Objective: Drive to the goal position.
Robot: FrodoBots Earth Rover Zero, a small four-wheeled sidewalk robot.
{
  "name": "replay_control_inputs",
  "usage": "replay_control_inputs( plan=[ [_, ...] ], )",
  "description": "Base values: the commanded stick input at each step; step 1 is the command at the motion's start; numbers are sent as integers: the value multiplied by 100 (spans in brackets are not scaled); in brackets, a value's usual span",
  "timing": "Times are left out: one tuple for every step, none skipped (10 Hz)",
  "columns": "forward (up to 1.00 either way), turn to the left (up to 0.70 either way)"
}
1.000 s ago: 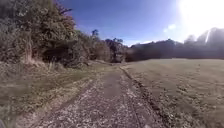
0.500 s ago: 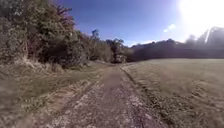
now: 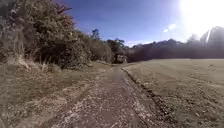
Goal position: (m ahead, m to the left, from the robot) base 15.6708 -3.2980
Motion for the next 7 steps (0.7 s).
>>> replay_control_inputs(
  plan=[
    [60,-14],
    [60,-15],
    [60,-8],
    [60,-3],
    [60,0],
    [60,0],
    [60,0]
  ],
)
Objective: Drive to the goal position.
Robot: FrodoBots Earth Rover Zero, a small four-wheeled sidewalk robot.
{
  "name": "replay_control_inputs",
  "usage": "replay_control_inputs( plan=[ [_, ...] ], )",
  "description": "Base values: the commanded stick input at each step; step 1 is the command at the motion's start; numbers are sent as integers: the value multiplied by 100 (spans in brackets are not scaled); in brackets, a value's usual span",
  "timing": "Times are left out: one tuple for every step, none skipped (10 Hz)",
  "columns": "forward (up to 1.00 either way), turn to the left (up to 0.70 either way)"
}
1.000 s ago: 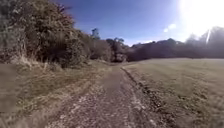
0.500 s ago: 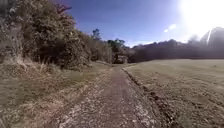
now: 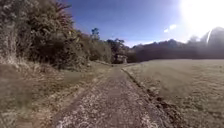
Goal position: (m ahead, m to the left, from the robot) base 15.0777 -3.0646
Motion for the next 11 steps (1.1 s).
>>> replay_control_inputs(
  plan=[
    [60,0],
    [60,0],
    [60,0],
    [60,0],
    [60,0],
    [60,0],
    [60,0],
    [60,0],
    [60,0],
    [60,0],
    [60,0]
  ],
)
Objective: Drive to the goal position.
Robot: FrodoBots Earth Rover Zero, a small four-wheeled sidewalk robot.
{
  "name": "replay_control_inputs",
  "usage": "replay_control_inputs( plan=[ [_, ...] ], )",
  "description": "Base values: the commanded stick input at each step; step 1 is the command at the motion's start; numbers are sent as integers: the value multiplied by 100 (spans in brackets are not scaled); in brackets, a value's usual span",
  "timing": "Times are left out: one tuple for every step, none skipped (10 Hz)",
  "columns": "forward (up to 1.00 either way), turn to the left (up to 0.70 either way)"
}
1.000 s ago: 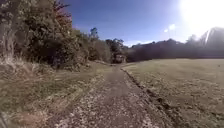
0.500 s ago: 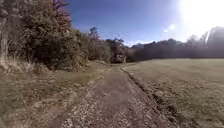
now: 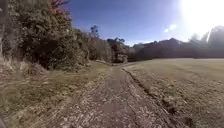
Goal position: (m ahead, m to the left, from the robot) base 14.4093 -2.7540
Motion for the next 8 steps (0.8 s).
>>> replay_control_inputs(
  plan=[
    [60,0],
    [60,0],
    [60,0],
    [60,0],
    [60,0],
    [60,0],
    [60,0],
    [60,0]
  ],
)
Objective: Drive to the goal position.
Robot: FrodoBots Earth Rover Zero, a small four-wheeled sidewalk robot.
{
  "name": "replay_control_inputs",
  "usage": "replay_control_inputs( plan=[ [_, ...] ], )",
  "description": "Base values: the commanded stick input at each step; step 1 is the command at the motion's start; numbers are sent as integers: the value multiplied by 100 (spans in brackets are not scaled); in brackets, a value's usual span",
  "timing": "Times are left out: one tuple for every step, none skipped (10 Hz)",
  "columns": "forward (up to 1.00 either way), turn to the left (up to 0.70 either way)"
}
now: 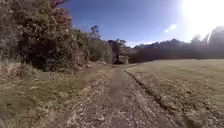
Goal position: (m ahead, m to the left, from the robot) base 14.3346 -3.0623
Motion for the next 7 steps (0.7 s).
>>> replay_control_inputs(
  plan=[
    [60,0],
    [60,0],
    [60,0],
    [60,0],
    [60,0],
    [60,0],
    [60,0]
  ],
)
